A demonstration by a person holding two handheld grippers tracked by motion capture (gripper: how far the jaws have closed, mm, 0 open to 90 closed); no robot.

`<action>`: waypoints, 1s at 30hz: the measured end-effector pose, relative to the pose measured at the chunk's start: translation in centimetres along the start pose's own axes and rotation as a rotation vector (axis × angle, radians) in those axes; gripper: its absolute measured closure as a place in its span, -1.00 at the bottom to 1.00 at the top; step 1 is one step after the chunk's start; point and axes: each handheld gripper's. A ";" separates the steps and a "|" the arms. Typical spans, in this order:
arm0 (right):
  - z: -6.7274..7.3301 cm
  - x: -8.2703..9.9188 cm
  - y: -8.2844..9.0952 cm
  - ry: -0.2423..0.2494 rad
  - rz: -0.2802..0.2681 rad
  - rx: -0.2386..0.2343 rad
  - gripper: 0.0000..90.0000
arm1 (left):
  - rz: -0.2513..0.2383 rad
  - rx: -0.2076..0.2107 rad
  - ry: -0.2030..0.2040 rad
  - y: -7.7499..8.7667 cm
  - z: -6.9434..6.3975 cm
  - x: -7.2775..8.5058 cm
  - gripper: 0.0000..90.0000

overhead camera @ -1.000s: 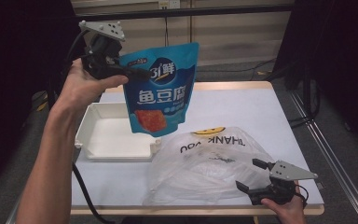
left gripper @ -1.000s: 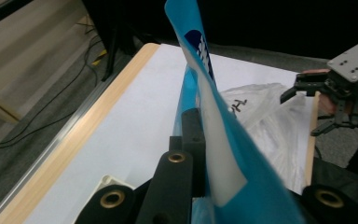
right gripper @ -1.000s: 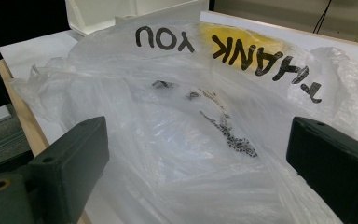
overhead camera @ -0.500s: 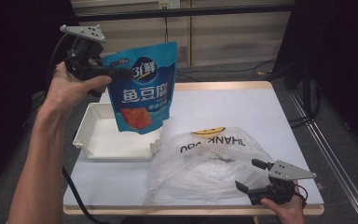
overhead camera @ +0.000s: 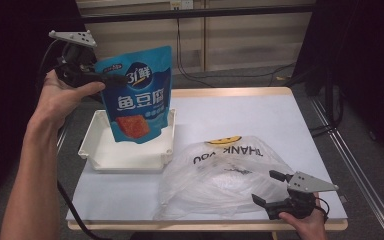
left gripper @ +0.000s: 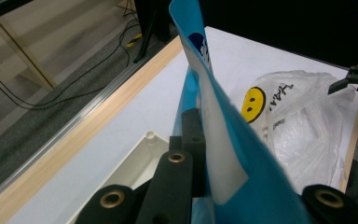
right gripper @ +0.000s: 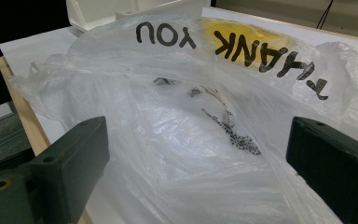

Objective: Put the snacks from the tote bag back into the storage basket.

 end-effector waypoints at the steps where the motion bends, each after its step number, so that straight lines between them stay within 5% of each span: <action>1: 0.0 0.0 0.0 0.000 0.000 -0.001 -0.87 | -0.003 -0.003 0.005 0.0 0.0 0.0 1.00; 21: 0.1 0.1 -0.3 -0.005 0.010 -0.013 -0.88 | 0.009 -0.053 0.029 -2.2 2.3 2.3 1.00; 30: 0.1 0.1 -0.2 0.004 0.006 -0.013 -0.87 | 0.000 -0.035 0.045 -3.8 3.1 3.7 1.00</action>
Point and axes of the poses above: each handheld gripper's, and its own axes: y roughly backward along the jaws, x roughly out of its underside, z roughly to its left, and after that the axes turned 7 degrees about -z, right-handed
